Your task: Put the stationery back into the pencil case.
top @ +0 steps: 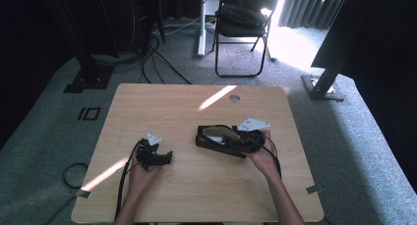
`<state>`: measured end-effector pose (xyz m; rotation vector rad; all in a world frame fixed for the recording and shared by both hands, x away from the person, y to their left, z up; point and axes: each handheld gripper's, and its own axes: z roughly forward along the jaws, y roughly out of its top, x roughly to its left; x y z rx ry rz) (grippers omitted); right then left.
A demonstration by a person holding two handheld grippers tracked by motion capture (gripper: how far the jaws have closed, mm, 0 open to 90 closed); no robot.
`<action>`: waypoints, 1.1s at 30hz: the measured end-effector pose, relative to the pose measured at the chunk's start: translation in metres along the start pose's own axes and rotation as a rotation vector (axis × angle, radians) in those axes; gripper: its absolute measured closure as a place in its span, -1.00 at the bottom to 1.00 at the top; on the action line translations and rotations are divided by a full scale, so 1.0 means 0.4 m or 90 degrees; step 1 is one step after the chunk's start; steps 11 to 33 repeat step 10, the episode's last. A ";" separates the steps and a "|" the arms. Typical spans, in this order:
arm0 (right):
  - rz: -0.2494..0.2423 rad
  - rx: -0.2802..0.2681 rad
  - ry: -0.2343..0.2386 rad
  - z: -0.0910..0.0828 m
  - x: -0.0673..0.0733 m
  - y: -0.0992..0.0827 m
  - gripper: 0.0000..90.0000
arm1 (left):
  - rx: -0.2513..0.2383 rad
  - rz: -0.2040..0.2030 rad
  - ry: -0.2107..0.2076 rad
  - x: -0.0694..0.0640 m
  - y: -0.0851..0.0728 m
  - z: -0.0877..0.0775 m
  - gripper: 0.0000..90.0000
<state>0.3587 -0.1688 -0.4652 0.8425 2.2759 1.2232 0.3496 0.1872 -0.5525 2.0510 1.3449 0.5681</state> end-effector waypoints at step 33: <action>0.046 -0.028 -0.047 -0.061 -0.011 -0.053 -0.12 | 0.001 0.000 0.001 0.000 0.000 0.000 -0.67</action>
